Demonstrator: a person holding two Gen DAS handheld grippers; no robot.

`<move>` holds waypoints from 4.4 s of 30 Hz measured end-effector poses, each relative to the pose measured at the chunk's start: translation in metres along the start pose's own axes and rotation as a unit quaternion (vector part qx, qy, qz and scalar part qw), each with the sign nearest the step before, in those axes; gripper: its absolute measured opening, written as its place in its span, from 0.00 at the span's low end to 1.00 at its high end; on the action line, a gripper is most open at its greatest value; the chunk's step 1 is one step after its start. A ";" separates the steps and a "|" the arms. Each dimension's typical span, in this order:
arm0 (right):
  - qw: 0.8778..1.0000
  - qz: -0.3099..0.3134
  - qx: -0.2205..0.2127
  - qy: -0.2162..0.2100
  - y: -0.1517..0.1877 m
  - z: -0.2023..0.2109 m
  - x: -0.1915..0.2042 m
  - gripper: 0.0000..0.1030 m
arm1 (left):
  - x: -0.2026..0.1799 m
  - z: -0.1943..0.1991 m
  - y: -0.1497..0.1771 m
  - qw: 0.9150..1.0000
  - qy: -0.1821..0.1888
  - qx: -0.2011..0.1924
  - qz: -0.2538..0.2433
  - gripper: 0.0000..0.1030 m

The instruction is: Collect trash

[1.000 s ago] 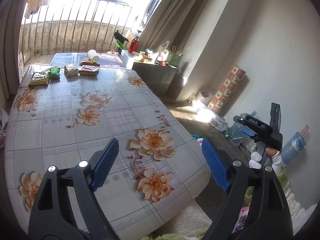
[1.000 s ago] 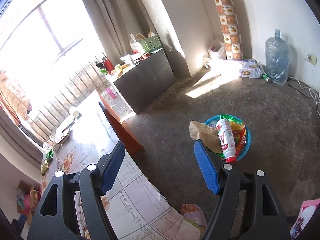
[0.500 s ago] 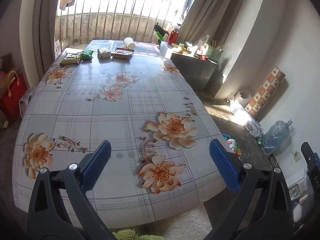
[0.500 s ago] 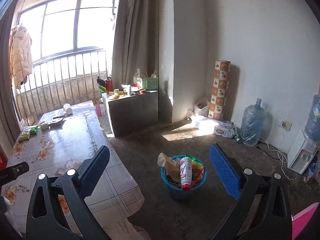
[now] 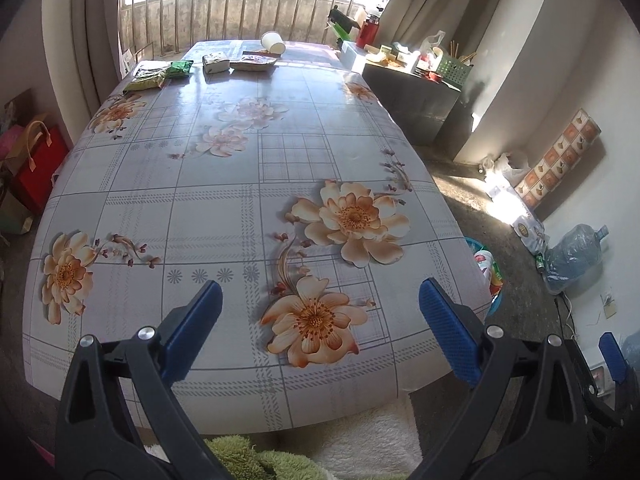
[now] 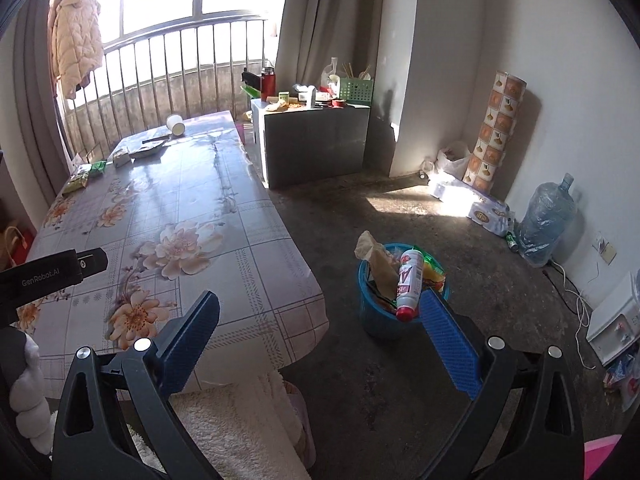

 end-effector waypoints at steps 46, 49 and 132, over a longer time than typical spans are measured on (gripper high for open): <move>0.998 0.010 0.062 0.031 0.024 -0.007 -0.029 0.94 | -0.036 0.004 0.022 0.996 0.002 0.039 -0.078 0.92; 0.997 0.009 0.064 0.032 0.024 -0.007 -0.030 0.94 | -0.033 0.005 0.019 0.997 -0.001 0.034 -0.075 0.92; 0.997 0.011 0.065 0.030 0.023 -0.008 -0.026 0.94 | -0.032 0.005 0.021 0.996 0.002 0.041 -0.085 0.92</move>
Point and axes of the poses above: each gripper's, at about its wrist camera, not at the fingertips, and z roughly against the way its jaws point, x to its left, y to its underside, the point moved 8 cm from there along -z, roughly the way its jaws point, and after that the axes turned 8 degrees about z, right-handed, at the moved point
